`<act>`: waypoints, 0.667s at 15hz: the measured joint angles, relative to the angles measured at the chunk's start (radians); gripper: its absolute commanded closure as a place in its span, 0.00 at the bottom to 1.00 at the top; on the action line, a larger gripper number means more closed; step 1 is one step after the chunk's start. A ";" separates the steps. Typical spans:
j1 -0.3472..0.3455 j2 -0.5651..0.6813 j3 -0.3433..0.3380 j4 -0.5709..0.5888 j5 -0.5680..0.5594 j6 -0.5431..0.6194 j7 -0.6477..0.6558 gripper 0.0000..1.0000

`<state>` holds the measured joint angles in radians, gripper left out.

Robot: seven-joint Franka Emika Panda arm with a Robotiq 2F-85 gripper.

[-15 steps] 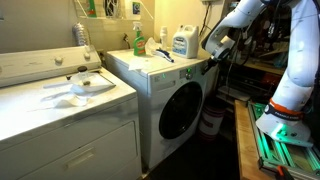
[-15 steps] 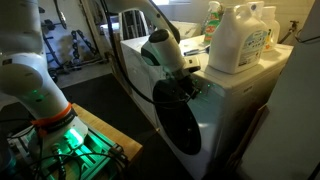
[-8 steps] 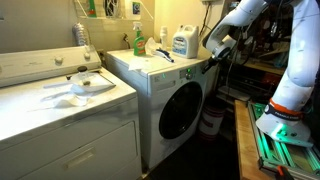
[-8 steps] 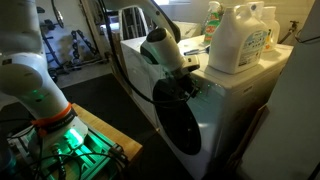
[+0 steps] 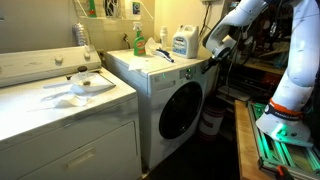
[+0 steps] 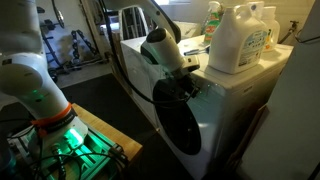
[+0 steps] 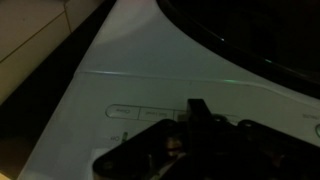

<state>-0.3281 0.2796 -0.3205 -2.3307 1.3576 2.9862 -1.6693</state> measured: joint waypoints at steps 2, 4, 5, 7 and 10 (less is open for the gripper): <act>-0.001 0.001 0.001 0.003 0.029 0.000 -0.039 1.00; -0.001 0.002 0.001 0.002 0.030 0.000 -0.049 1.00; 0.002 0.002 -0.002 -0.001 0.006 0.002 -0.033 1.00; 0.013 0.002 -0.011 -0.015 -0.071 0.026 0.031 1.00; 0.068 -0.005 -0.082 -0.101 -0.303 0.065 0.224 0.74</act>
<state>-0.2601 0.2746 -0.4029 -2.4322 1.0551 3.0511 -1.4449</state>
